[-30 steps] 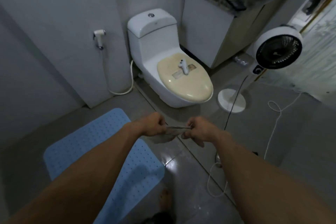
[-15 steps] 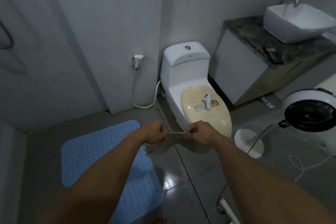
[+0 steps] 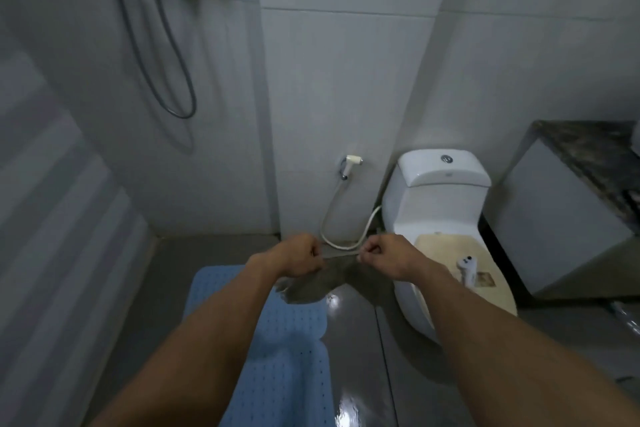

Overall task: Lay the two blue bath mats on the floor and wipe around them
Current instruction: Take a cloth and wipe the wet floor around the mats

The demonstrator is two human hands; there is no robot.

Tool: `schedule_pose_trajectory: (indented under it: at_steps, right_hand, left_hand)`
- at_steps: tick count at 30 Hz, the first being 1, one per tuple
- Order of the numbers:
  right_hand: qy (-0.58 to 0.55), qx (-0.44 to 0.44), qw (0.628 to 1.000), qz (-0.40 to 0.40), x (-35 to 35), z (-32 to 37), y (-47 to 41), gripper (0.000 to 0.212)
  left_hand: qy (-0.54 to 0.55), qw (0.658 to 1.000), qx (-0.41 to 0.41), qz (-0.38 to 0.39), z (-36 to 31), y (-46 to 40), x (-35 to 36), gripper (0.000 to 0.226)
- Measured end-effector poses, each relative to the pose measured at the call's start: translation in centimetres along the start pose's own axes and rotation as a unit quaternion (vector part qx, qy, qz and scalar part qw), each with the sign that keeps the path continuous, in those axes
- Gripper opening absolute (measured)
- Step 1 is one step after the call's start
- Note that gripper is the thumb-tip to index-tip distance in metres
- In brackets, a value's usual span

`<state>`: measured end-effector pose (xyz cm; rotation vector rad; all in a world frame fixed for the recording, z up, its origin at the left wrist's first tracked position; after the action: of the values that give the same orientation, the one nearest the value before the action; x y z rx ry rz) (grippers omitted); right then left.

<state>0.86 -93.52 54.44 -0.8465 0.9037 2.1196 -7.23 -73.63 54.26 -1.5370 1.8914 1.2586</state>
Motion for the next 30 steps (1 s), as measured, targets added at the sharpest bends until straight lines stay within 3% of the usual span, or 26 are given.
schedule_pose_trajectory:
  at_steps: [6,10,16,20,30]
  right_hand:
    - [0.012,-0.104,0.993,0.05,-1.1,5.5,-2.7,0.01]
    - [0.042,-0.197,0.976,0.08,-2.9,10.0,-3.9,0.014]
    - [0.01,-0.305,0.948,0.091,-4.9,15.7,-2.4,0.01]
    - [-0.011,-0.37,0.923,0.109,-4.2,20.3,-0.7,0.006]
    - [-0.01,-0.526,0.831,0.18,2.7,33.5,9.0,0.026]
  left_hand:
    - [0.023,0.995,-0.074,-0.068,2.2,3.4,-4.0,0.013]
    - [0.018,0.976,-0.153,-0.154,2.3,7.1,-6.4,0.018]
    - [0.032,0.93,-0.231,-0.284,-0.6,14.2,-8.0,0.008]
    - [0.028,0.885,-0.277,-0.374,-2.1,20.5,-8.1,0.018]
    - [0.051,0.798,-0.374,-0.47,-1.2,38.7,-6.6,0.011]
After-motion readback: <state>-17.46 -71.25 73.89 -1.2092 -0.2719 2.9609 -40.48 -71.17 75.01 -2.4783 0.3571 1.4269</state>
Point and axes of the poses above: each hand's wrist, its own y-axis away from the middle knuckle, its own x-axis out of the palm, z = x × y, the point moved 2 cm from there along -y, towards the middle knuckle, and after that the axes turned 1 degree about z, right-handed, at the moved point
